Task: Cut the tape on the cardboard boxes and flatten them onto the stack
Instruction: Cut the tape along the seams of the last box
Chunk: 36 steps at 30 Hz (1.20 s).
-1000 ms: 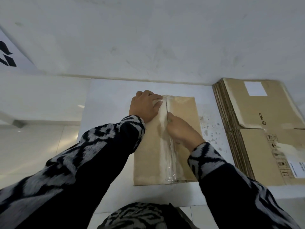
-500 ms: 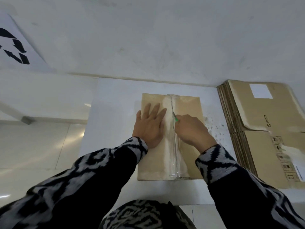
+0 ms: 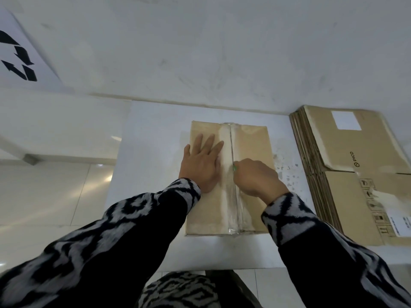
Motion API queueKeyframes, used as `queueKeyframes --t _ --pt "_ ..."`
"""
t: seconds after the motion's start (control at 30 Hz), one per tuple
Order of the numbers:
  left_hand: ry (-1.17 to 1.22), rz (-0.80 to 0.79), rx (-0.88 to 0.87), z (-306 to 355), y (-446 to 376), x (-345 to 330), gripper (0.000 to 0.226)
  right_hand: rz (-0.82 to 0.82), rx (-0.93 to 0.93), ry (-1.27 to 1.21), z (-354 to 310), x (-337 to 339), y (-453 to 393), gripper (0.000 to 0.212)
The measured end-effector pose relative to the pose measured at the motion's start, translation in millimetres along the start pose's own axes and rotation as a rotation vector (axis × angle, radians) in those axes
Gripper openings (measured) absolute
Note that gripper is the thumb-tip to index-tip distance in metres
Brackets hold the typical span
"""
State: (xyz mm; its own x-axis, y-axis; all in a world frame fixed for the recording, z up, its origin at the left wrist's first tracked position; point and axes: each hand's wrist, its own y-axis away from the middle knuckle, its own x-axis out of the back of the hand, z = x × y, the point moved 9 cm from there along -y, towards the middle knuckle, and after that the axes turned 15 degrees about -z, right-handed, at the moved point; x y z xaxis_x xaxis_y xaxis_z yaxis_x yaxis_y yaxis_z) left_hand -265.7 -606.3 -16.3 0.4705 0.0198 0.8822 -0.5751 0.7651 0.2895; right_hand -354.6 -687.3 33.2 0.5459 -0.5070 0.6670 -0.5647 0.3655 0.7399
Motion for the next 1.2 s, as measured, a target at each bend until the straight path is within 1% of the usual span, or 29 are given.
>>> queueKeyframes --t 0.1,0.23,0.37,0.43,0.57,0.67,0.77,0.9,1.03,1.13,1.2 --pt "-0.001 0.011 -0.004 0.2 -0.4 0.3 0.052 -0.028 0.010 0.005 2.1 -8.7 8.6 0.043" --pt "0.007 0.015 0.001 -0.2 0.5 1.5 0.052 -0.056 0.012 0.035 4.6 -20.6 22.7 0.043" --pt "-0.012 -0.005 -0.004 1.4 -1.7 -1.0 0.052 -0.105 0.037 -0.039 8.3 -31.9 30.0 0.043" --pt "-0.009 -0.015 -0.003 1.5 1.7 4.0 0.052 -0.102 0.049 -0.074 8.2 -31.9 30.5 0.044" --pt "-0.036 -0.048 -0.045 14.4 49.3 -15.6 0.054 -0.090 0.101 -0.148 13.2 -32.3 37.6 0.047" --pt "-0.096 -0.028 -0.063 23.5 85.7 -37.6 0.060 -0.093 0.110 -0.184 13.1 -32.2 35.9 0.050" --pt "-0.074 -0.025 -0.017 21.2 84.7 -40.9 0.061 -0.090 0.094 -0.081 16.8 -35.5 44.7 0.046" --pt "-0.100 -0.025 -0.011 22.3 85.6 -43.0 0.063 -0.020 0.058 0.071 16.7 -52.8 61.1 0.035" --pt "-0.089 -0.024 -0.003 24.6 87.1 -43.0 0.055 -0.023 0.066 0.078 17.4 -73.7 70.1 0.025" --pt "-0.084 0.002 -0.005 25.0 89.0 -41.6 0.053 -0.002 0.087 0.090 21.5 -81.4 82.9 0.027" --pt "-0.090 0.005 0.005 25.3 89.8 -41.8 0.053 -0.023 0.081 0.079 22.3 -89.6 88.0 0.026"
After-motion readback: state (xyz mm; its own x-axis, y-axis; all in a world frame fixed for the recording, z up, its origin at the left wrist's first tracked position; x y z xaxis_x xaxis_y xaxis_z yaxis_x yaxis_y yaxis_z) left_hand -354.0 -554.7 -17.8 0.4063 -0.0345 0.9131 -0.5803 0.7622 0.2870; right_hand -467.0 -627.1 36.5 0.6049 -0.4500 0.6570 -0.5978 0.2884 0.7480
